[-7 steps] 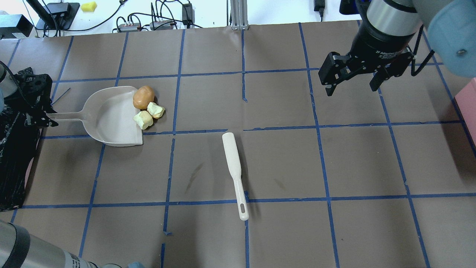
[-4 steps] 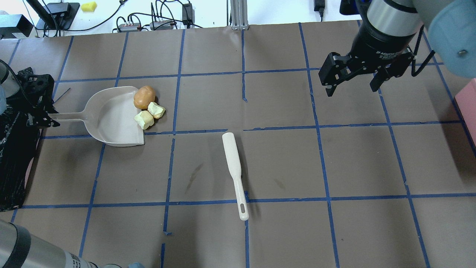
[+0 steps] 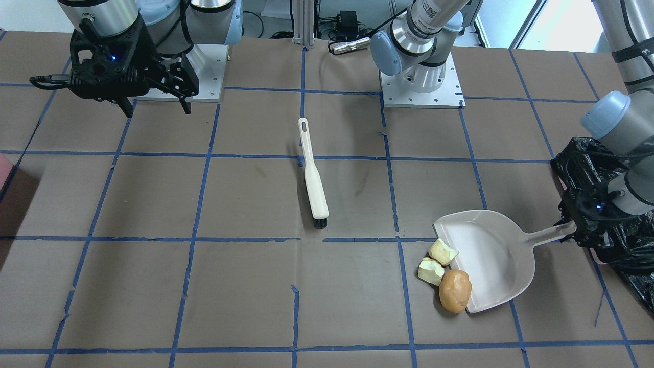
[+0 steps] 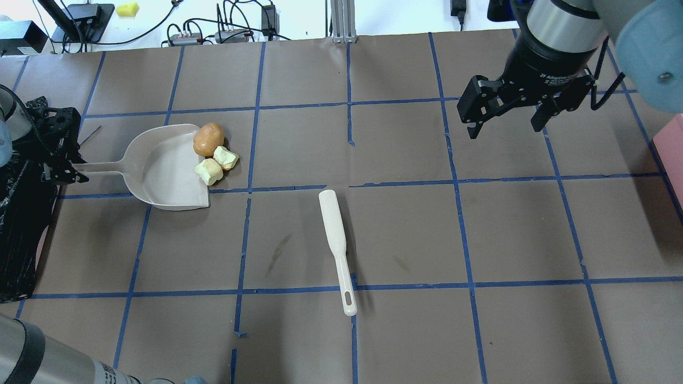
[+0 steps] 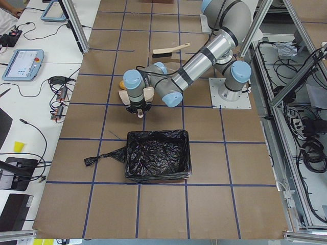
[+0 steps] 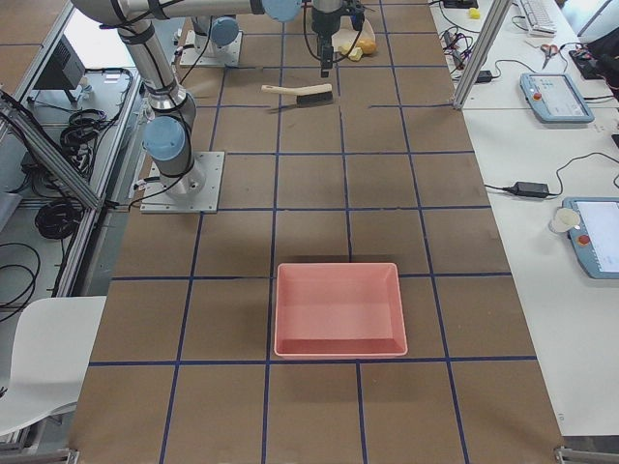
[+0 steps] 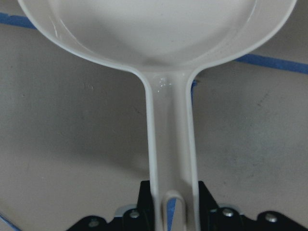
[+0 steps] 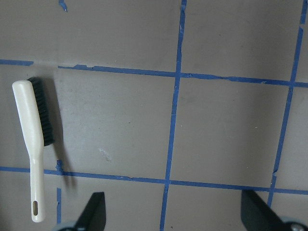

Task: Sweep and dump trash in nearest bin
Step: 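Slide the dustpan edge with the left gripper up against the potato and chunks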

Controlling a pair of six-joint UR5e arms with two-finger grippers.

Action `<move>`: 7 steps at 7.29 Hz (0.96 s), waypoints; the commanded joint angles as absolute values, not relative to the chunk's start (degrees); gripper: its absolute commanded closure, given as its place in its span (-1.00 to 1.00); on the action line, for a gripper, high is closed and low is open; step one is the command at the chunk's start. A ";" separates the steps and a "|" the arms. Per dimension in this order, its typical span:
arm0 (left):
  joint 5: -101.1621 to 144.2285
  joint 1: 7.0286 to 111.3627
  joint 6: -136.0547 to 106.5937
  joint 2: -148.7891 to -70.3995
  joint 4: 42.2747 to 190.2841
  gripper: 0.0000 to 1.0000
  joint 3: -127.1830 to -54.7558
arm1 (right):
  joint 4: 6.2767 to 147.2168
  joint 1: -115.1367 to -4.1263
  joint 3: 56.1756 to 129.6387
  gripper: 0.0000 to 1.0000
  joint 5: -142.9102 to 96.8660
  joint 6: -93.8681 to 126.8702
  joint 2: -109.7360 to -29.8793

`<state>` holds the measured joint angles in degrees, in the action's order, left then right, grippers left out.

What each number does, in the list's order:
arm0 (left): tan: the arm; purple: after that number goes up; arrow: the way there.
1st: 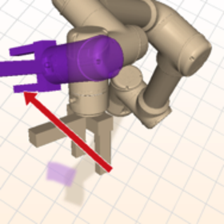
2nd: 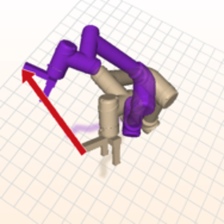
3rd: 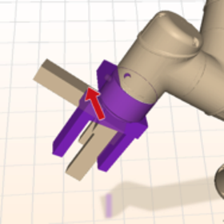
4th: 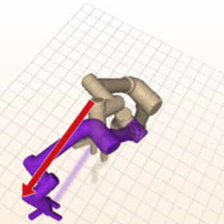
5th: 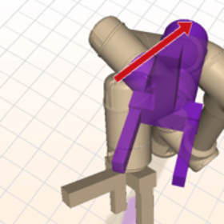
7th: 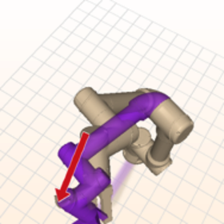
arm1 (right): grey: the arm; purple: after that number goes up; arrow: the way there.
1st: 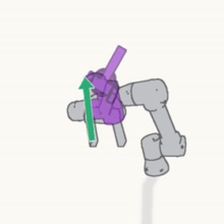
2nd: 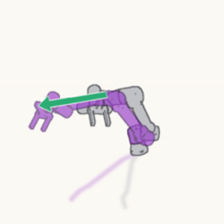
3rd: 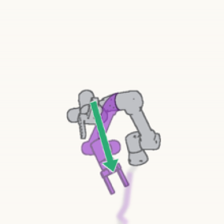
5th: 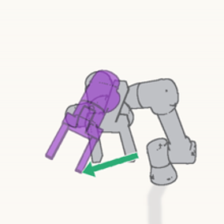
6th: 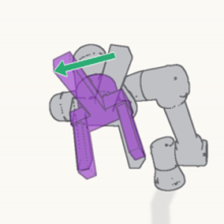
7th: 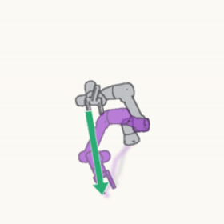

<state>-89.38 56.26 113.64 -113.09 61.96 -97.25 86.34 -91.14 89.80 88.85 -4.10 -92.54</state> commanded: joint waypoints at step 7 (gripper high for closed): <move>-89.47 57.04 113.03 -112.94 61.79 0.91 -97.29 | 86.48 -91.14 89.83 -0.99 88.94 -4.74 -92.37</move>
